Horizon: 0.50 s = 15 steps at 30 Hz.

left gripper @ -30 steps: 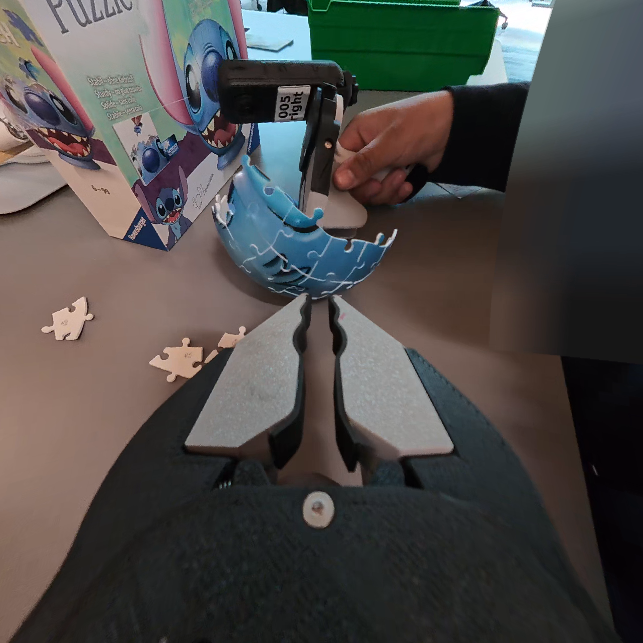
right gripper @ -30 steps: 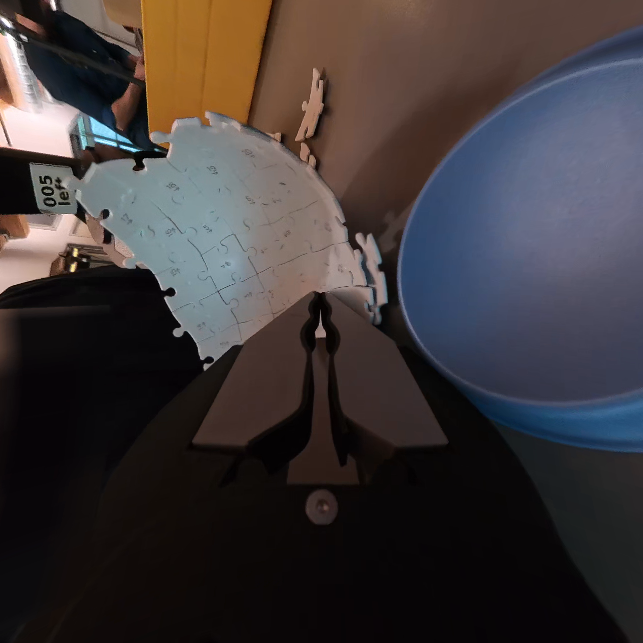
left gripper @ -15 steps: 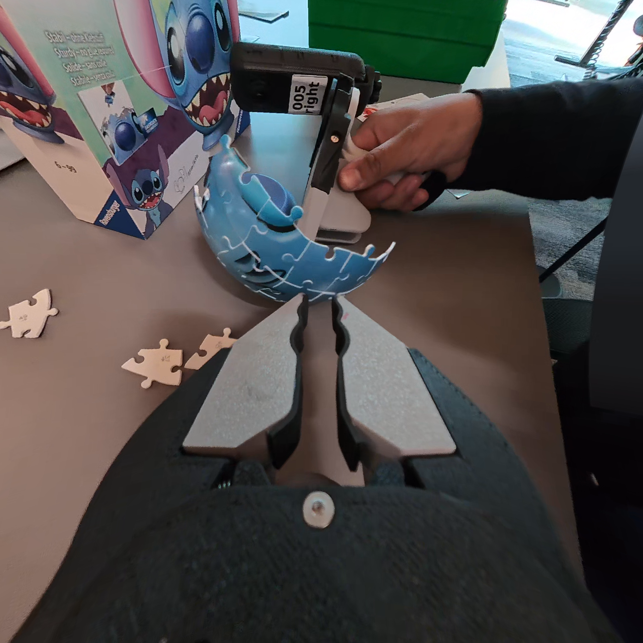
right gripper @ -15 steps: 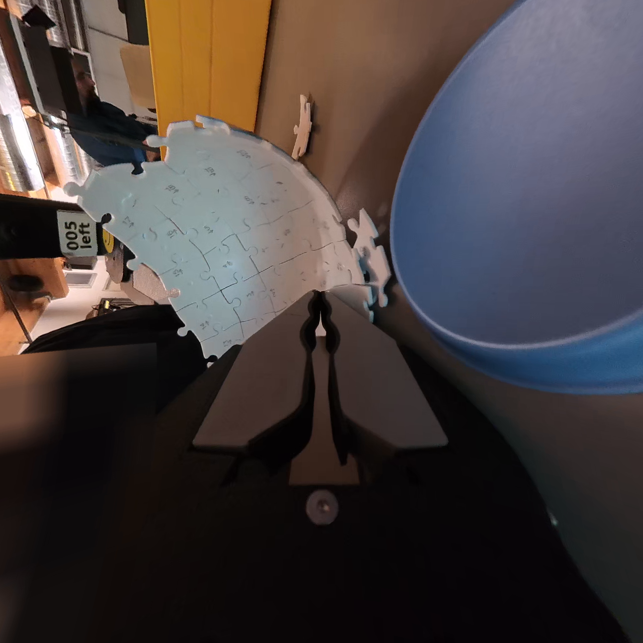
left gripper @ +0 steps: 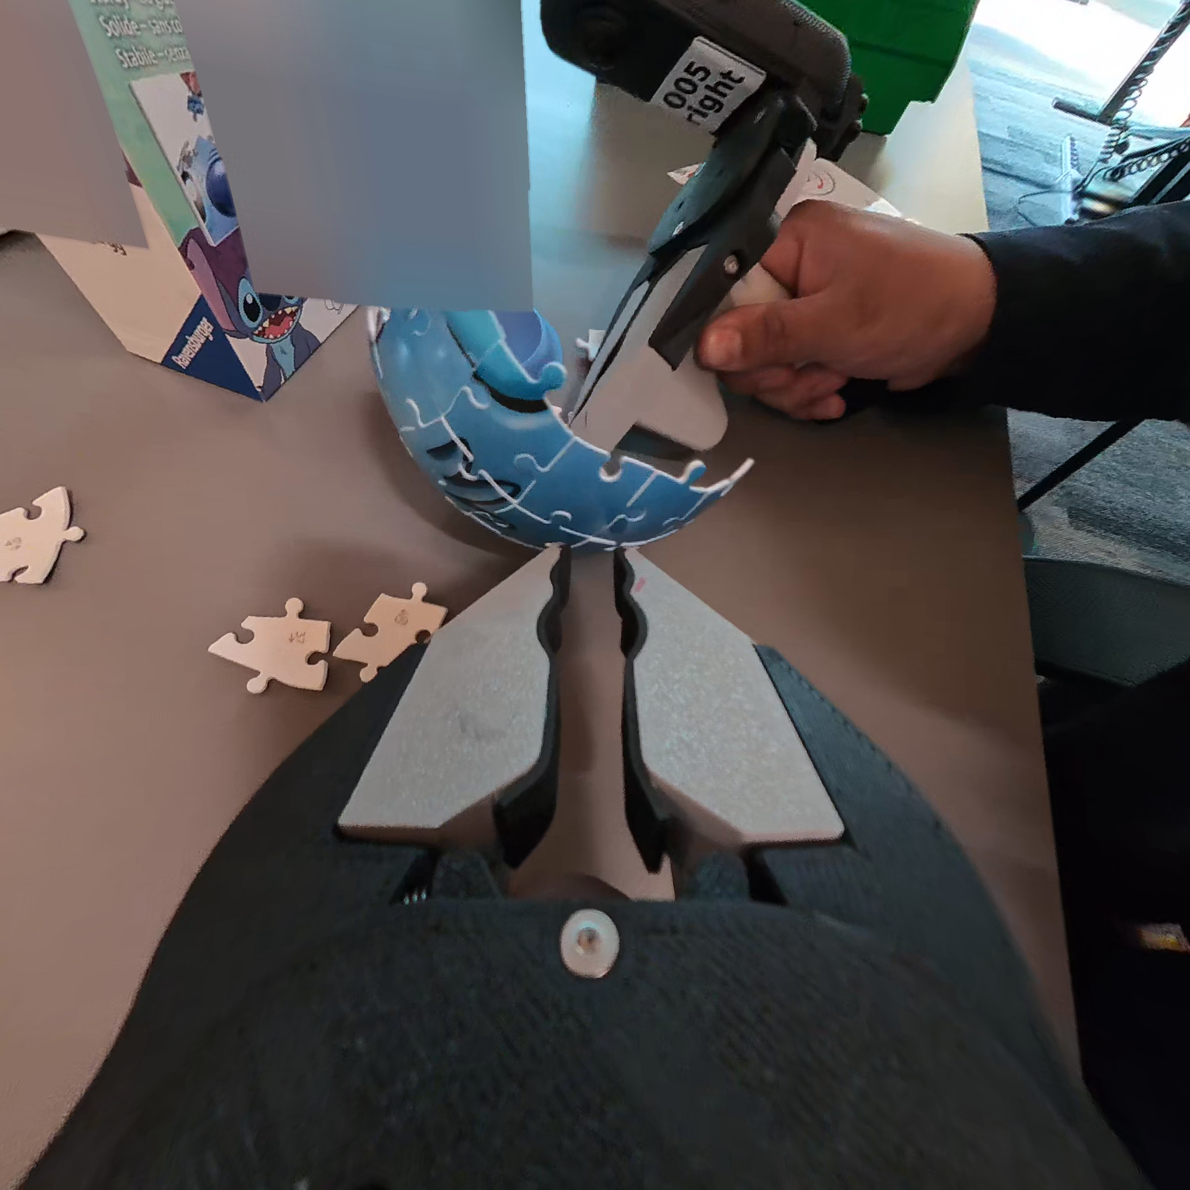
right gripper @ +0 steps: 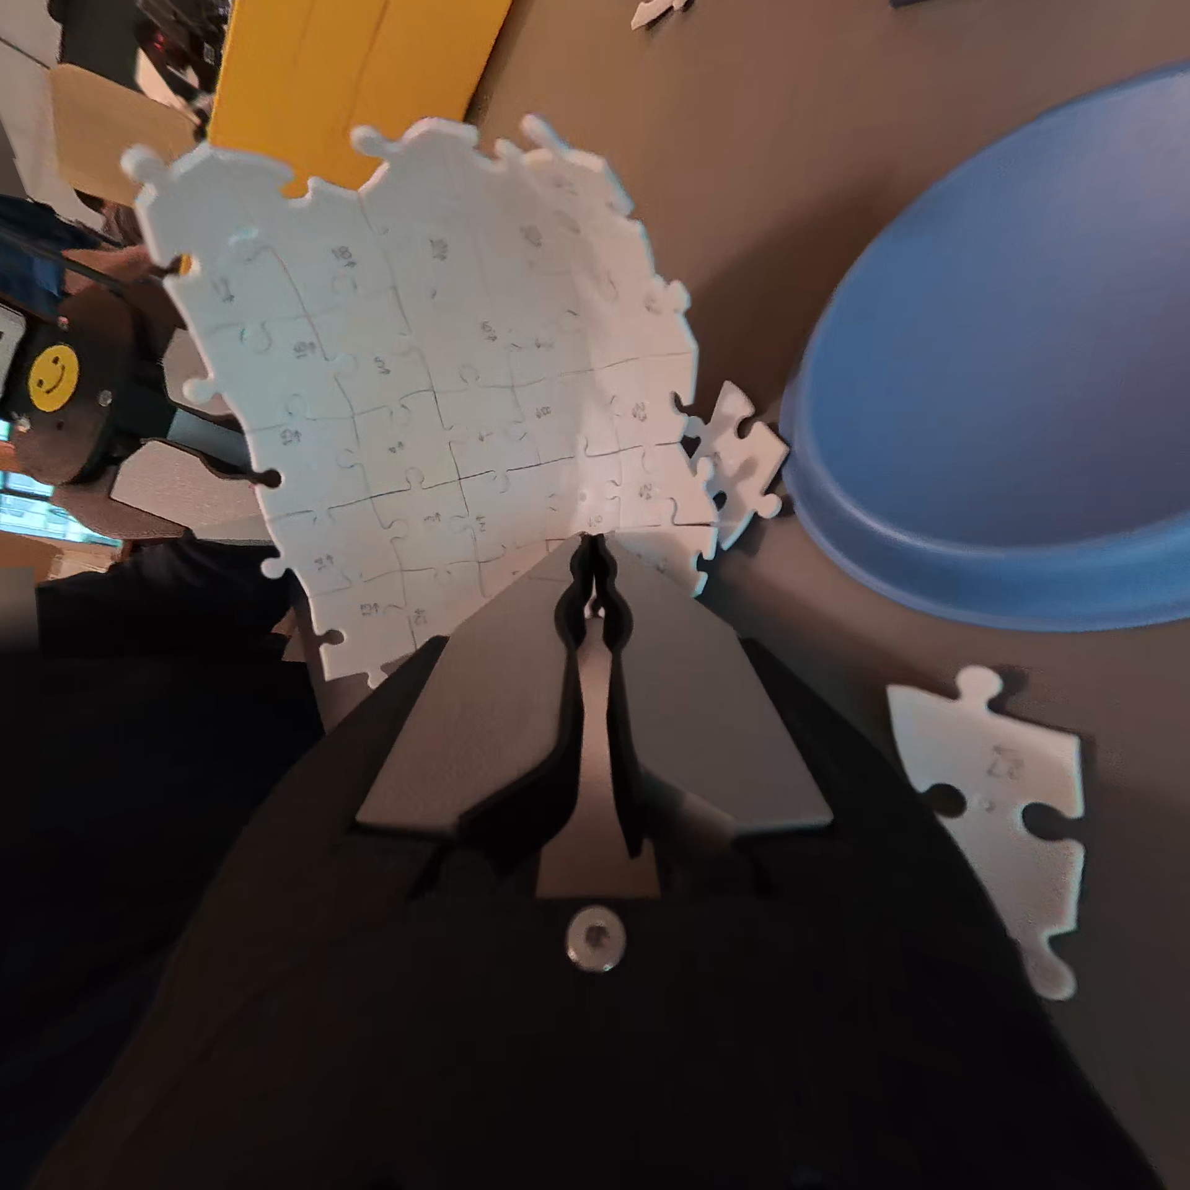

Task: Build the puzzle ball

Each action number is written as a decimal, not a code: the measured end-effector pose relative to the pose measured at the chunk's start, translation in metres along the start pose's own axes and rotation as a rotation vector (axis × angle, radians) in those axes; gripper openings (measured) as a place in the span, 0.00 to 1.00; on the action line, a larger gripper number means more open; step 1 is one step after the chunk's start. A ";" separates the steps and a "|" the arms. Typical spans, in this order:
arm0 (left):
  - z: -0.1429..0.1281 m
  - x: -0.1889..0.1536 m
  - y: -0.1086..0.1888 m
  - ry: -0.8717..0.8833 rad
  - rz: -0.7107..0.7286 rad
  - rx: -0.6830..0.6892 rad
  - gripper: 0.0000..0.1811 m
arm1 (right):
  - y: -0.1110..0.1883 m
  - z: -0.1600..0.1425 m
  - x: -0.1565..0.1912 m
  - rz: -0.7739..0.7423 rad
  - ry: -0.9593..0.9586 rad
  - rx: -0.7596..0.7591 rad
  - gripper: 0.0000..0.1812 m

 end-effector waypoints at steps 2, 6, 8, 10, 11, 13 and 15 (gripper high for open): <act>0.000 0.000 0.000 0.016 -0.013 -0.007 0.06 | 0.000 0.000 -0.001 0.028 -0.038 0.010 0.00; 0.001 0.001 -0.001 0.007 -0.007 -0.005 0.06 | 0.000 0.001 -0.003 0.098 -0.122 0.036 0.00; 0.002 0.001 -0.002 0.004 -0.006 -0.007 0.06 | 0.000 0.001 -0.004 0.104 -0.130 0.034 0.00; 0.005 0.000 -0.002 0.003 -0.007 -0.012 0.06 | 0.000 0.001 -0.004 0.125 -0.158 0.037 0.00; 0.006 -0.001 -0.002 0.001 -0.007 -0.016 0.06 | 0.000 0.002 -0.004 0.129 -0.163 0.038 0.00; 0.008 -0.001 -0.001 -0.009 -0.001 -0.019 0.06 | 0.000 0.002 -0.004 0.129 -0.164 0.037 0.00; 0.009 -0.002 -0.001 -0.013 0.004 -0.021 0.06 | 0.000 0.002 -0.004 0.124 -0.154 0.033 0.00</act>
Point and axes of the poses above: each gripper's, where its closed fingertips meet, y back along the fingers, z out of its top, x = y × z across the jaws, the point moved 5 cm from there along y, back along the fingers, and after that the axes turned 8 degrees about -y, right-handed, at the moved point
